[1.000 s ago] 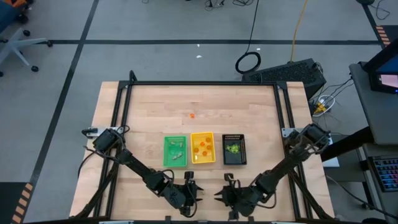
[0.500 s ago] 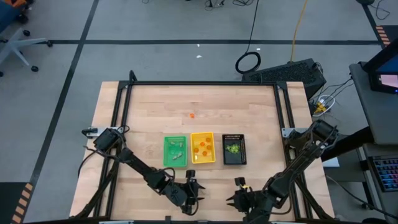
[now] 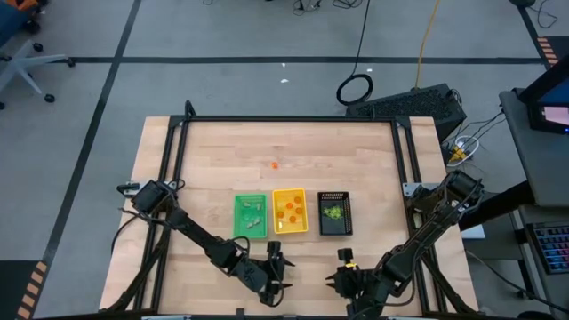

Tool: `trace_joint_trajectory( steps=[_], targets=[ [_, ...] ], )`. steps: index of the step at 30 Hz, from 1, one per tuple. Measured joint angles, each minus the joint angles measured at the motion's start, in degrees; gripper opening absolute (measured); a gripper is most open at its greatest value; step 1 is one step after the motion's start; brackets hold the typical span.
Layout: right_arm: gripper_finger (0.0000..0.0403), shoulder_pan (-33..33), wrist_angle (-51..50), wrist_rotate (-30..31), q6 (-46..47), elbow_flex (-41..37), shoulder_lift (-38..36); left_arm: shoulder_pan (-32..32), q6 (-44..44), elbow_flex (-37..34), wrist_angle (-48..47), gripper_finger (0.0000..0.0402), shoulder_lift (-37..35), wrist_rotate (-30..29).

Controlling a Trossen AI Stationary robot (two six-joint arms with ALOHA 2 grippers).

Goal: Sort Halloween decoration
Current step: Put the white skull toy into the green basket

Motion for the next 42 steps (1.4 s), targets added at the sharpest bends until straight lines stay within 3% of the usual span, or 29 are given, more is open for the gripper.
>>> trace_joint_trajectory(
  steps=[19,26,42],
  targets=[
    [0.0047,-0.07,0.27,0.01,-0.43,0.00,0.00,2.84,-0.39,0.02,-0.09,0.0259,4.93,4.68],
    [0.0047,-0.07,-0.06,0.01,-0.43,0.00,0.00,2.99,-0.37,0.11,-0.28,0.0205,5.42,5.66],
    [0.0047,-0.07,0.01,0.39,-0.23,0.00,0.00,2.96,-0.35,0.14,-2.81,0.0038,5.12,5.92]
  ],
)
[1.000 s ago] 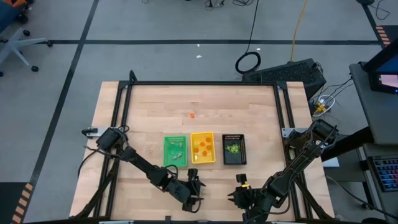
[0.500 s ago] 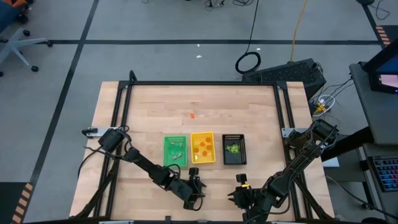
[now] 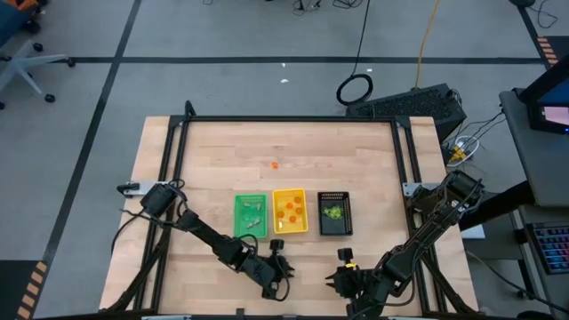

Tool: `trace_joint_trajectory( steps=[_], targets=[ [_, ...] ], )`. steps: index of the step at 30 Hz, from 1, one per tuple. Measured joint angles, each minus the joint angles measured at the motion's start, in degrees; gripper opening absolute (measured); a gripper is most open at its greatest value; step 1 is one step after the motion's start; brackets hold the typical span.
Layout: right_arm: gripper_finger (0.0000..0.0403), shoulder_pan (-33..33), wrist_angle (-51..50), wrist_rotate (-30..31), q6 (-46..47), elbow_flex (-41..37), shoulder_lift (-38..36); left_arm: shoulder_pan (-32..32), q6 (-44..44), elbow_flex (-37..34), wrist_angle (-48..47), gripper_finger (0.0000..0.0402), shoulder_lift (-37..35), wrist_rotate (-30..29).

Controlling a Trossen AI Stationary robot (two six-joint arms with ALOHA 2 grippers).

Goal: Sort Halloween decoration
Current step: Put the white skull toy into the green basket

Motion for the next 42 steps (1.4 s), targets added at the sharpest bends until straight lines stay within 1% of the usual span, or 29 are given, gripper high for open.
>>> trace_joint_trajectory(
  steps=[5,8,16,19,21,25,33,36,39,42],
  targets=[
    [0.0047,-0.04,0.02,1.92,-1.17,0.00,0.00,0.08,0.39,-0.19,-1.63,0.0044,-1.66,0.43],
    [0.0047,-0.09,0.01,3.00,-2.67,0.00,0.00,0.08,1.35,-0.38,-4.20,0.0048,-3.72,0.38],
    [0.0047,-1.58,0.18,2.58,-5.57,0.00,0.00,0.04,3.08,-0.34,-11.86,0.0050,-13.65,-0.74],
    [0.0047,-1.70,0.34,2.31,-5.83,-0.02,-0.59,-0.01,5.29,-0.28,-15.70,0.0050,-18.45,-2.33],
    [0.0047,-1.70,0.39,1.30,-5.84,-0.02,-1.32,-0.01,6.22,-0.28,-19.61,0.0051,-21.62,-3.58],
    [0.0047,-1.17,0.93,1.11,-5.63,-0.02,-2.64,0.04,7.88,-0.23,-27.34,0.0051,-27.80,-7.27],
    [0.0047,-0.67,0.74,1.37,-4.50,-0.02,-2.86,0.17,7.91,-0.19,-40.77,0.0051,-37.08,-13.16],
    [0.0047,-0.72,0.72,4.69,-4.99,-0.02,-2.86,0.17,9.83,-0.19,-44.81,0.0051,-39.41,-13.99],
    [0.0047,-0.85,0.77,8.88,-7.57,-0.02,-2.86,0.19,12.97,-0.19,-47.49,0.0051,-40.89,-14.24],
    [0.0047,-1.97,1.05,10.31,-9.34,-0.02,-2.86,0.17,15.78,-0.19,-49.21,0.0051,-42.08,-14.38]
  ],
)
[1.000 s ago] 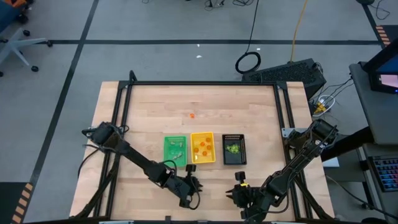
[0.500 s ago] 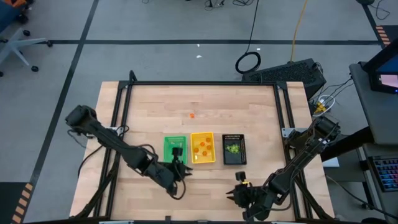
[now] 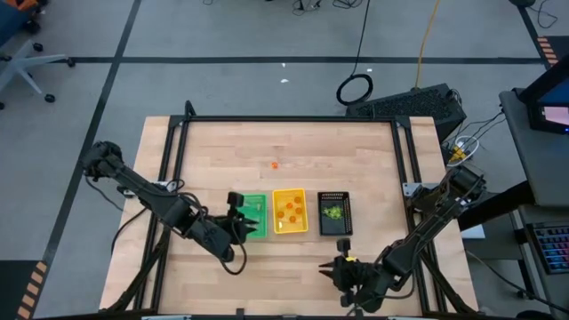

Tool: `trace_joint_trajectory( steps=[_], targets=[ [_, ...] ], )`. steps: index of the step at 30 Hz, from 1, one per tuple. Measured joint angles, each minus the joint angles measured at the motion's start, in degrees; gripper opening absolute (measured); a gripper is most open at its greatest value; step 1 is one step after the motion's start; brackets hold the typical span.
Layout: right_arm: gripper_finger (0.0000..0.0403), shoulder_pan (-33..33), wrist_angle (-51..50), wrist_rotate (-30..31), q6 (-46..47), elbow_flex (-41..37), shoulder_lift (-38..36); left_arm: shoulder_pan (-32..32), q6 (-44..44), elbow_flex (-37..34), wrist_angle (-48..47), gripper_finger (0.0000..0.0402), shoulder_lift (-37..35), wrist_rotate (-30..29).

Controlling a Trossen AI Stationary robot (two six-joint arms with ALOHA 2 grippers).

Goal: Sort Halloween decoration
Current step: Put the white skull toy into the green basket

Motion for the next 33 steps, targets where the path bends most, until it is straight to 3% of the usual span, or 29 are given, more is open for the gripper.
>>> trace_joint_trajectory(
  steps=[6,20,33],
  targets=[
    [0.0047,-2.33,0.16,-0.24,1.61,0.00,0.00,-0.04,6.84,0.00,-0.25,0.0051,-1.09,0.02],
    [0.0047,-5.04,0.12,-0.12,-2.62,0.00,0.00,-0.02,35.94,0.00,-0.23,0.0051,-1.11,-0.02],
    [0.0047,-5.59,0.12,-0.17,-1.88,0.00,0.00,-0.02,40.15,0.02,-0.22,0.0051,-1.11,-2.22]
  ],
)
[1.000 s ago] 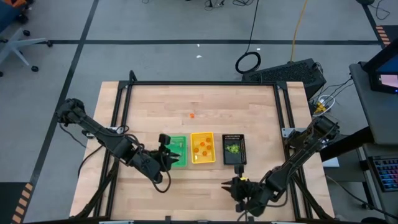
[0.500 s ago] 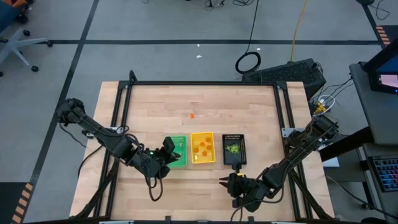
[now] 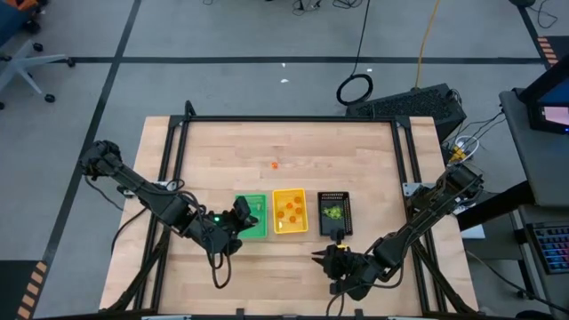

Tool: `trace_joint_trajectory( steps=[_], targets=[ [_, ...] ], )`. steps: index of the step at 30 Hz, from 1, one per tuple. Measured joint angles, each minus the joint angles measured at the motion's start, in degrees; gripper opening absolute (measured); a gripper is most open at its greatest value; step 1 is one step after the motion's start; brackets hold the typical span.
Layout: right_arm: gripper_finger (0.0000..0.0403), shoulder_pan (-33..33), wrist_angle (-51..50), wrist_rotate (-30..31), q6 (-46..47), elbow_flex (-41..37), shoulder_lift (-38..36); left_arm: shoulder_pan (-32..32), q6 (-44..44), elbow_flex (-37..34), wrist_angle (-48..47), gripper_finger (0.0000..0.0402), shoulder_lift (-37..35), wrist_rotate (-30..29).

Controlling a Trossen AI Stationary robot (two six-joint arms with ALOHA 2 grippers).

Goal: Sort Halloween decoration
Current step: Put the white skull toy into the green basket

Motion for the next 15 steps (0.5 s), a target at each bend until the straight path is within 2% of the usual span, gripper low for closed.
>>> trace_joint_trajectory(
  steps=[9,15],
  targets=[
    [0.0047,0.00,0.00,-0.01,-0.04,0.00,0.00,0.00,-0.61,0.00,0.01,0.0051,0.00,-0.34],
    [0.0047,0.00,-0.03,-0.02,-0.69,0.00,0.00,0.00,-5.80,0.00,0.23,0.0051,0.00,-0.36]
  ],
)
